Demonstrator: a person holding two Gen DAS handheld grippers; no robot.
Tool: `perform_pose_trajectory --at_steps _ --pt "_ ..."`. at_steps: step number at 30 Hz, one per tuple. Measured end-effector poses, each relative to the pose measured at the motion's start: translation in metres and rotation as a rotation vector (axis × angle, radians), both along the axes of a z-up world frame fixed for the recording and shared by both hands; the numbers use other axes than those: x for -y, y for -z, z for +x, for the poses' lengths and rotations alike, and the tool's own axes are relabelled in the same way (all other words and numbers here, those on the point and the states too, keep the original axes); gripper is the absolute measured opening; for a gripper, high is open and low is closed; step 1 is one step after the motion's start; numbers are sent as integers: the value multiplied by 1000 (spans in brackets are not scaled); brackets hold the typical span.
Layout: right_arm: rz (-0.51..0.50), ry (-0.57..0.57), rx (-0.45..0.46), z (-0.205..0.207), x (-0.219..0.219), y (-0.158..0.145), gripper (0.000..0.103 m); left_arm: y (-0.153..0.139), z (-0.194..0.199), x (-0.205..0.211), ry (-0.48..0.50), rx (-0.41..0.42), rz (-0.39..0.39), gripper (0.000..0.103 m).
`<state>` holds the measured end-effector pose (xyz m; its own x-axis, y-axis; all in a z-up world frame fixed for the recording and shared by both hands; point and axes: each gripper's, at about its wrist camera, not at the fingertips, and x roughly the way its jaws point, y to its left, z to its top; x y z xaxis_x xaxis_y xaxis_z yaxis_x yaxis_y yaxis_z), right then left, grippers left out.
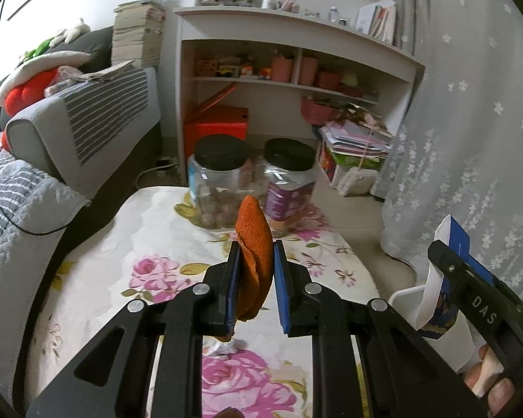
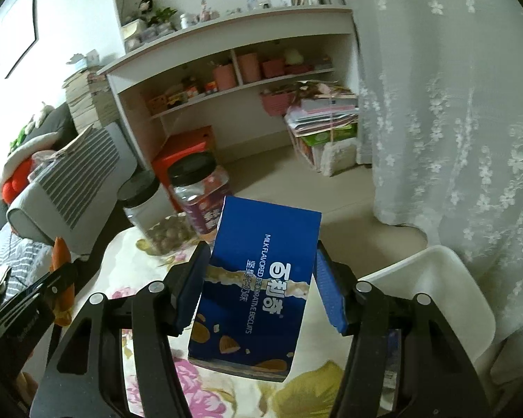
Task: Collect trash
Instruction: 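Lift the peel and biscuit box and carry them toward the white bin, then open the right tool over the bin, then open the left tool over it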
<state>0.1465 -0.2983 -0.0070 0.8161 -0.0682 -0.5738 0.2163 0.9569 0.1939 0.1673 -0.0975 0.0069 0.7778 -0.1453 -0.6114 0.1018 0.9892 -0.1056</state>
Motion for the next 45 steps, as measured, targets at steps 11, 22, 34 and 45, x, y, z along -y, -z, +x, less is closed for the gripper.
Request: perform_pose_trajectory --at_steps 11,22,34,45 --pt "8 109 2 -16 53 -5 56 -1 -8 52 87 9 -3 19" --pt "8 242 -16 -37 115 -7 57 3 -18 107 185 7 6 19" --pt "34 421 9 -80 190 -15 82 12 -36 189 327 -13 24 19" --pt "35 581 1 -115 238 -14 96 38 -51 257 426 -97 20 19"
